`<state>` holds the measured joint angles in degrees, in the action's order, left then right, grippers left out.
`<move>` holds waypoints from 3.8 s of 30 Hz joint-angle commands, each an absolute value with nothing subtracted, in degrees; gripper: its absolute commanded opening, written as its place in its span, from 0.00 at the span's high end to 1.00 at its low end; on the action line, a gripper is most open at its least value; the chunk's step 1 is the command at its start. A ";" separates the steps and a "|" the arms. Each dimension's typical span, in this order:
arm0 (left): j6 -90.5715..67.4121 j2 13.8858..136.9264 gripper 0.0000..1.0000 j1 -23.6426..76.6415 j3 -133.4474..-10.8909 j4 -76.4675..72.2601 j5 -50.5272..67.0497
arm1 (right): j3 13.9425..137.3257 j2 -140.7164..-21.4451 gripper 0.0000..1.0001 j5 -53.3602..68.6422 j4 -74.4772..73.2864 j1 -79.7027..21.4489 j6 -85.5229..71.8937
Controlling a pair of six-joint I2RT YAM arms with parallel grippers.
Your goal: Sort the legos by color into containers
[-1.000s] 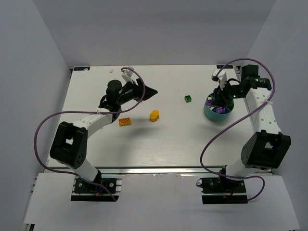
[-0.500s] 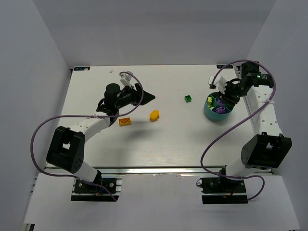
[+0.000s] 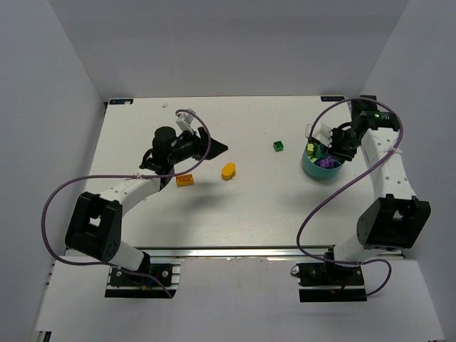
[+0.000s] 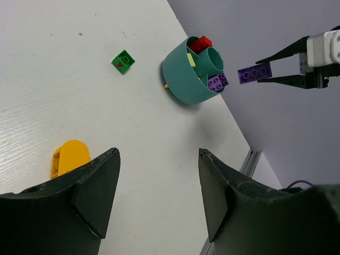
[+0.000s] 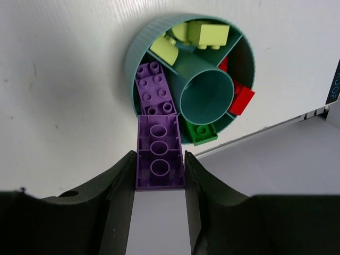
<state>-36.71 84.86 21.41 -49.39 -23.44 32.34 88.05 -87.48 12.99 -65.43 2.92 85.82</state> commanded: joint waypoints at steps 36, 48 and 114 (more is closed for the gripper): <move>-34.63 79.63 0.30 19.69 -47.81 -21.27 32.52 | 84.73 -93.78 1.00 4.38 -60.64 2.99 86.66; -34.89 79.72 0.30 19.60 -47.29 -21.62 32.78 | 86.22 -94.48 1.00 9.49 -61.52 2.99 84.03; -39.72 65.57 0.25 7.21 -42.72 10.35 7.30 | 87.27 -104.92 0.11 38.41 -30.95 -26.63 9.44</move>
<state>-38.61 68.95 8.23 -43.99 3.14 12.23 84.44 -102.54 36.51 -37.10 -25.98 24.21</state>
